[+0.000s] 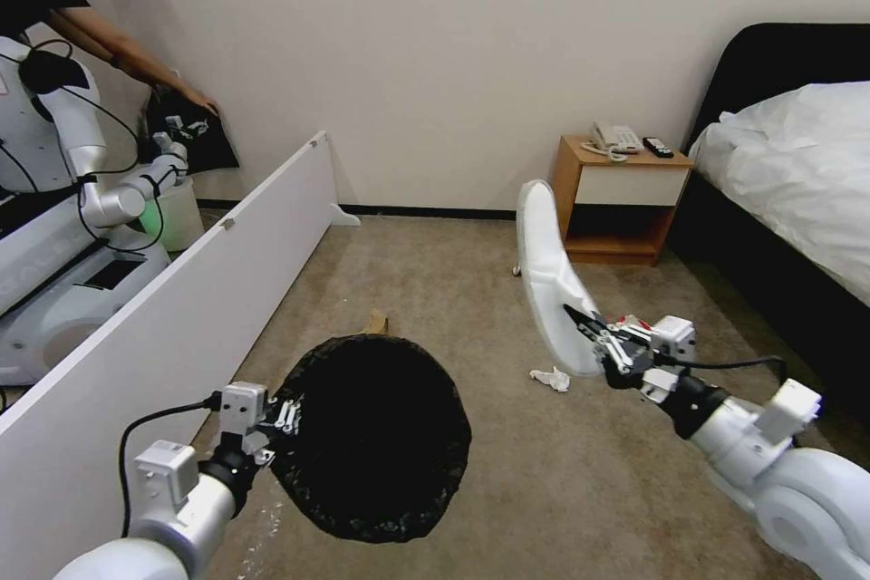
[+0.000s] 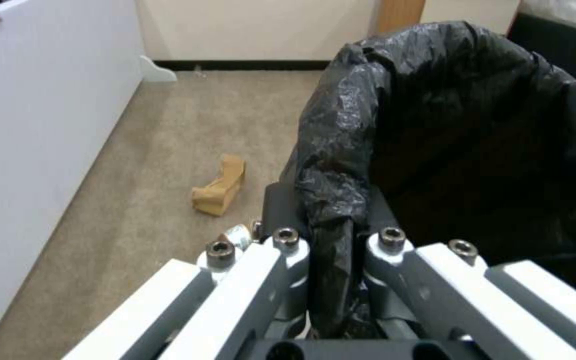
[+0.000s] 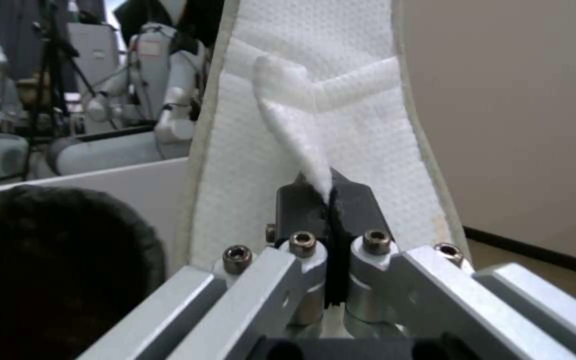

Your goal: Pick up the trash bin, then pick up the garbage from the floor and place it into the trash bin.

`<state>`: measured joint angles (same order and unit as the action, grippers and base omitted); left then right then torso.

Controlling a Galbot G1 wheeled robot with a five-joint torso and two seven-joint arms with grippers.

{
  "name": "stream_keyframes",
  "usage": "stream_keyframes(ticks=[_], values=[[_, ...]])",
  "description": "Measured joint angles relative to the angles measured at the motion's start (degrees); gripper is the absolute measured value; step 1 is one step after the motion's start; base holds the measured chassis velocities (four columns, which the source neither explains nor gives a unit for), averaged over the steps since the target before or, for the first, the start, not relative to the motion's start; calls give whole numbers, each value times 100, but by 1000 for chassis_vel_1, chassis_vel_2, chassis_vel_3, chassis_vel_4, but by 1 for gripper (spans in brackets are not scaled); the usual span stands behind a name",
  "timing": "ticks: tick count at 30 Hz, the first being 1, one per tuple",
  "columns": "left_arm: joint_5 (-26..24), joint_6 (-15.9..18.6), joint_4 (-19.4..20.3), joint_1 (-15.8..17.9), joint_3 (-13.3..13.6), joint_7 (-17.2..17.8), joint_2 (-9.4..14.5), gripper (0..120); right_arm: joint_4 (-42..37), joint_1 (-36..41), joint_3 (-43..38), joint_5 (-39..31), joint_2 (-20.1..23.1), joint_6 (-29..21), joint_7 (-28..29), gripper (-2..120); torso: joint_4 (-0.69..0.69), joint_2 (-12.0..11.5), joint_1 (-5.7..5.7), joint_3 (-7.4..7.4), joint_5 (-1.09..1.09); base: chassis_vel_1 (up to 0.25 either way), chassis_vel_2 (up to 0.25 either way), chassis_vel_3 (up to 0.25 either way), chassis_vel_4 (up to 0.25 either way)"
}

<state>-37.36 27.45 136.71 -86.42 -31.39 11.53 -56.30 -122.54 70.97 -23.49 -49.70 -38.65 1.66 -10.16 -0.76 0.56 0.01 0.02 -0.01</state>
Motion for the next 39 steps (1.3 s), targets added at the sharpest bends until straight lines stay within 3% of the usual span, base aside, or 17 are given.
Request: stream_keyframes(ticks=[7,14,24,34,39], values=[[-115,13,-25,46,-18,15,7,4,231,-760,928,169,-213,113,-38,0,0,0,0,0,1,0,0,0,0],[-185,-34,-17,-90,1,17,17,4,583,-1694,2099,124,-423,390,-482,0,1,0,0,0,-1,0,0,0,0],[-187,-57,58,-185,-141,4,-31,4,1167,-2944,3385,42,-1046,544,-644,0,0,0,0,0,0,0,0,0,0],[-250,-50,148,-264,-298,48,-11,4,1466,-3445,4005,84,-1451,570,-685,0,1,0,0,0,1,0,0,0,0],[-584,156,217,-353,-274,244,-60,4,1453,-3503,4189,120,-1479,555,-631,0,0,0,0,0,1,0,0,0,0]])
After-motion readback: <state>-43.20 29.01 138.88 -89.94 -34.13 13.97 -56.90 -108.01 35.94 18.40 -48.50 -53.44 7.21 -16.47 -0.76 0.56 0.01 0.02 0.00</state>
